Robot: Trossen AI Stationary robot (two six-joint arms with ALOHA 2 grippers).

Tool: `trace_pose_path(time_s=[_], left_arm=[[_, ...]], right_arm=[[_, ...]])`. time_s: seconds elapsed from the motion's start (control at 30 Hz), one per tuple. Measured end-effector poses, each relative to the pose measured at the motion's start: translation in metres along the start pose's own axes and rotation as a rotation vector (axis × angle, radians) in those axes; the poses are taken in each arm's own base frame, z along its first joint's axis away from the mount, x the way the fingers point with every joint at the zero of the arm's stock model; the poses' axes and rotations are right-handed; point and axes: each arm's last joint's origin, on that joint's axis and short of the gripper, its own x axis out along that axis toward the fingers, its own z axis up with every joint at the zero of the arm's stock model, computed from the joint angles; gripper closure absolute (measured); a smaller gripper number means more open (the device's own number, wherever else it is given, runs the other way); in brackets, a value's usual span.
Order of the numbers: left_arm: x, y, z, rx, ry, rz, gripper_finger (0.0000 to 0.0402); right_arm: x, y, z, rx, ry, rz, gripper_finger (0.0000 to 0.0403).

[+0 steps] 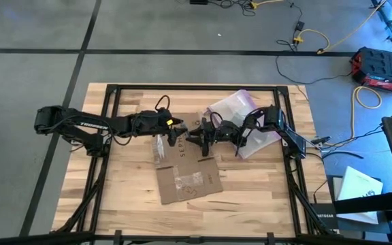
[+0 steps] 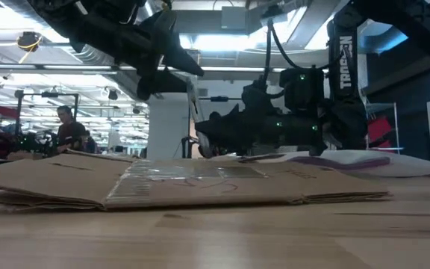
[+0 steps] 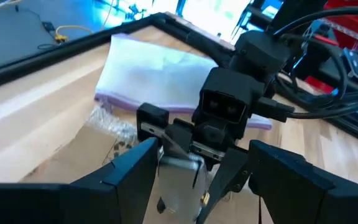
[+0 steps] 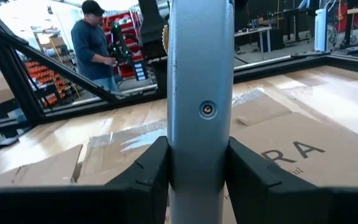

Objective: Unpack boxes
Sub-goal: Close the cutter

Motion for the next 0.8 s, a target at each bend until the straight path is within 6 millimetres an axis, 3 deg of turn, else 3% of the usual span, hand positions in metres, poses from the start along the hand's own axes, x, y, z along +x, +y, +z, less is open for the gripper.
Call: trace_pose_path(time_s=[0.5,0.8], left_arm=[[0.019,-0.008,-0.02,-0.101,0.026,-0.015,0.0163],[0.019,-0.012,-0.004,-0.119,-0.126,-0.076,0.0163]], right_arm=[[0.001,0.0,-0.003,-0.025,0.039,-0.003,0.0299],[0.002,0.0,0.002,-0.035,-0.002,-0.013,0.0299]])
